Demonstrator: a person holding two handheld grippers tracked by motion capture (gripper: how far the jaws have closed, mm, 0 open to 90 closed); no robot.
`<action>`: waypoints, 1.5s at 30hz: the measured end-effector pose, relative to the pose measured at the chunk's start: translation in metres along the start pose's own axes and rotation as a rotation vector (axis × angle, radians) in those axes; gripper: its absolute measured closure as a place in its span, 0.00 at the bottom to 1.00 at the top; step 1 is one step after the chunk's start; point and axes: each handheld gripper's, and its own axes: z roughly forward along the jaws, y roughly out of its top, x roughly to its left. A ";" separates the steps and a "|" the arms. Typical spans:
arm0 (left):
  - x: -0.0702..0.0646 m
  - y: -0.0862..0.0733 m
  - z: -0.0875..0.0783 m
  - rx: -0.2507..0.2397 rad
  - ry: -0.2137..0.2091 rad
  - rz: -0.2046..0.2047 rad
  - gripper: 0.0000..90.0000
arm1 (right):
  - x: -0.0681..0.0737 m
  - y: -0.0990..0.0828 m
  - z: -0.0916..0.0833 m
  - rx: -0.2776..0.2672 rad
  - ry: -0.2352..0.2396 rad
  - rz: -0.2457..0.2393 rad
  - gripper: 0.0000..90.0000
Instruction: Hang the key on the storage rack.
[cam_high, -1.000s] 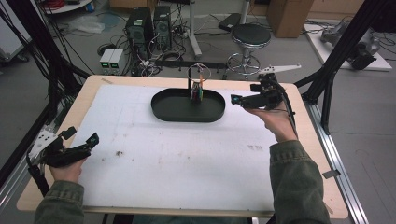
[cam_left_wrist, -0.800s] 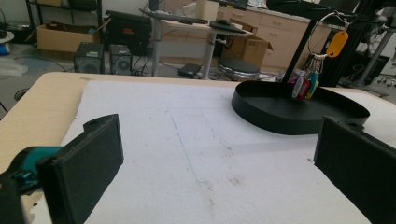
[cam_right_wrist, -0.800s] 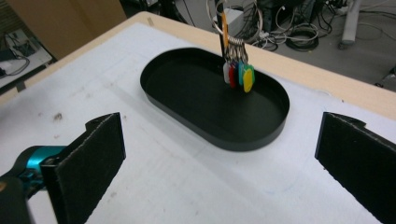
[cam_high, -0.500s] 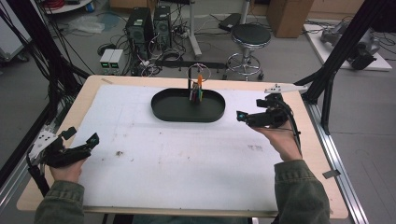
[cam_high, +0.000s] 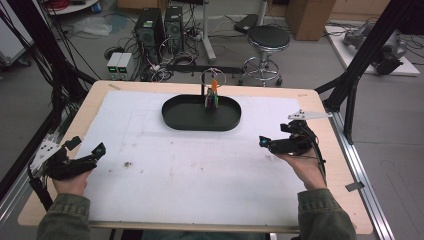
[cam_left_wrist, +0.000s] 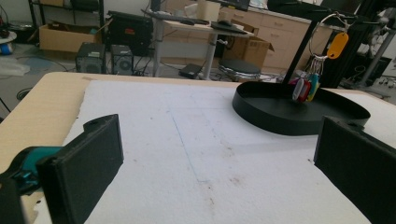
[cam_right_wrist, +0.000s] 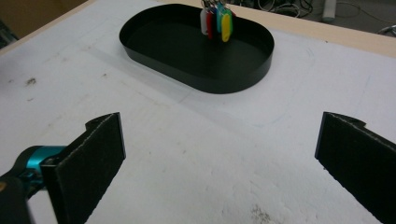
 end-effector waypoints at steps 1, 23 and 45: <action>0.000 0.000 0.000 0.000 -0.001 0.000 0.02 | -0.001 -0.003 -0.001 -0.001 -0.002 0.010 0.01; -0.001 0.000 0.000 0.006 -0.004 0.000 0.02 | -0.012 -0.066 -0.011 -0.078 -0.209 0.102 0.01; -0.001 -0.001 0.000 0.012 -0.003 -0.004 0.02 | -0.010 -0.092 -0.035 -0.437 -0.447 0.142 0.01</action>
